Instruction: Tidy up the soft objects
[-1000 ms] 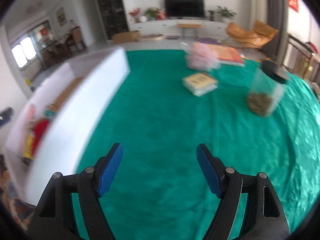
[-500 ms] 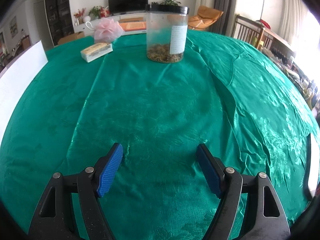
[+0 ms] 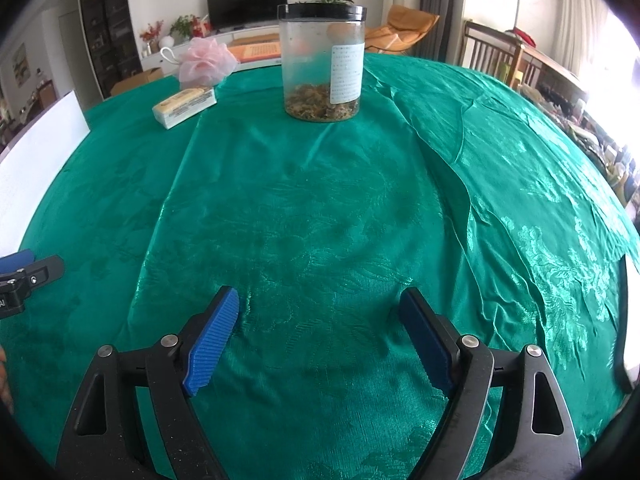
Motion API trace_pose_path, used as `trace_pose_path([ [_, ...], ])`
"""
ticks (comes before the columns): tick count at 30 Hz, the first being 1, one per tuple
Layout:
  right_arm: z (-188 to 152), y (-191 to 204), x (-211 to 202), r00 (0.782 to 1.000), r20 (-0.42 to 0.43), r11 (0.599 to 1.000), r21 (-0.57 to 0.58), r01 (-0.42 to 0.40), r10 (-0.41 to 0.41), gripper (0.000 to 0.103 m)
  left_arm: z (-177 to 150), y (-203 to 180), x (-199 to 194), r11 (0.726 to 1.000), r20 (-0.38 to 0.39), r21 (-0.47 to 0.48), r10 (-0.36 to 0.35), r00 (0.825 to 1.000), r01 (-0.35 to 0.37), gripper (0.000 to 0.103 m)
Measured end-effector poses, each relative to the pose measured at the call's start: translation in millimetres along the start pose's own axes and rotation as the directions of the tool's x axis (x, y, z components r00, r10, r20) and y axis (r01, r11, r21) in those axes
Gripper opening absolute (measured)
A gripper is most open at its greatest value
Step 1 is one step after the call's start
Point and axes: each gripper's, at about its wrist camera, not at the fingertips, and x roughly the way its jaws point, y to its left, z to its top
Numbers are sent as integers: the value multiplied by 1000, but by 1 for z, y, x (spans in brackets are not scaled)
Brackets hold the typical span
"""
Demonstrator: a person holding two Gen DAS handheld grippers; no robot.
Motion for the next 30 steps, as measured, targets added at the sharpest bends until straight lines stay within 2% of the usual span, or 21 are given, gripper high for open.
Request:
trace_pose_path([
  [1,0,0,0,1000,0,1000,0,0,0,85,-2,-2,0,1000,11,25,10,1000,-10,96],
  [6,0,0,0,1000,0,1000,0,0,0,85,-4,0,1,1000,17,18,0,1000,0,103],
  [30,0,0,0,1000,0,1000,0,0,0,85,-4,0,1,1000,19,20,2,1000,-2,103],
])
